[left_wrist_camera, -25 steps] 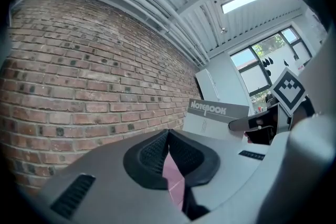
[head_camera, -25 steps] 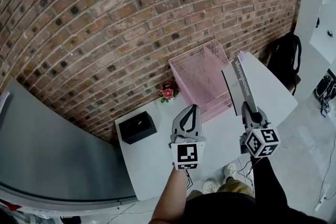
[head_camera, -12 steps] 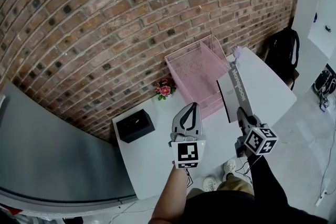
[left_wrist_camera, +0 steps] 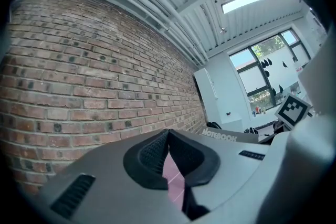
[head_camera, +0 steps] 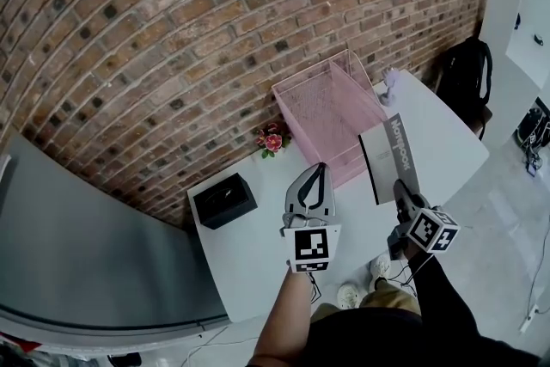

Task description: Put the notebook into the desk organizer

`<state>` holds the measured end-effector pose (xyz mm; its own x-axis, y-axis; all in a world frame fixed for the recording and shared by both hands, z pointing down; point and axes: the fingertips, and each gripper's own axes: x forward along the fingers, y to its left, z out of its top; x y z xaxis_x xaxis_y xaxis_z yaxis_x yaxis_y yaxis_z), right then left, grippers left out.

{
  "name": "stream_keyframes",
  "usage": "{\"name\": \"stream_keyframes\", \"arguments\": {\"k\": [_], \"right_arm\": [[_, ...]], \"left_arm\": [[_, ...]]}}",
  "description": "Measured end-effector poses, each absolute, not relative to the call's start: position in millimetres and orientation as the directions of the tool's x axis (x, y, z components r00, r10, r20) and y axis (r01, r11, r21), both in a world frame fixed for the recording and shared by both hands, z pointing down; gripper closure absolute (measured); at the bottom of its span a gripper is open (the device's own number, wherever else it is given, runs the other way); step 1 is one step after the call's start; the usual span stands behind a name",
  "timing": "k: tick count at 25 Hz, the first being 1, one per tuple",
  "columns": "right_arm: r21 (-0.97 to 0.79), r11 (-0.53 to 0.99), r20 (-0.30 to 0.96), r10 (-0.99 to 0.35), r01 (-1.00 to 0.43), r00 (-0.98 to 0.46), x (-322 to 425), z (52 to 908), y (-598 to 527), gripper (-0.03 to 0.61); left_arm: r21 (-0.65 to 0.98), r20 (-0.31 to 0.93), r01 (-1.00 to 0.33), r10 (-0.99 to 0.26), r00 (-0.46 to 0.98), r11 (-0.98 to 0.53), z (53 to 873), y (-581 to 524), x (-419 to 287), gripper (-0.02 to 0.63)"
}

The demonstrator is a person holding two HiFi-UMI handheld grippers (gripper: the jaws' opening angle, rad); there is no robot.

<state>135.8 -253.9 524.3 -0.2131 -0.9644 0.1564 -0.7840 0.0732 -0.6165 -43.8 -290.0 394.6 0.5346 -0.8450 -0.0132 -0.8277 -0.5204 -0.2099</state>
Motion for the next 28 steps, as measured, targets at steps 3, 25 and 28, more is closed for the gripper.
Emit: {"name": "stream_keyframes", "arguments": {"k": [3, 25, 28], "right_arm": [[-0.644, 0.055, 0.164, -0.964, -0.763, -0.208, 140.4, 532.5, -247.9, 0.552], [-0.774, 0.025, 0.197, -0.940, -0.632, -0.278, 117.9, 561.3, -239.8, 0.552], [-0.823, 0.011, 0.200, -0.930, -0.568, -0.309, 106.1, 567.9, -245.7, 0.552]], "left_arm": [[-0.209, -0.011, -0.828, -0.845, 0.534, -0.520, 396.6, -289.5, -43.5, 0.598], [-0.215, -0.020, -0.834, -0.852, 0.523, -0.508, 392.5, -291.0, -54.9, 0.598], [-0.219, -0.021, -0.838, -0.856, 0.517, -0.500, 393.1, -292.3, -61.3, 0.598]]}}
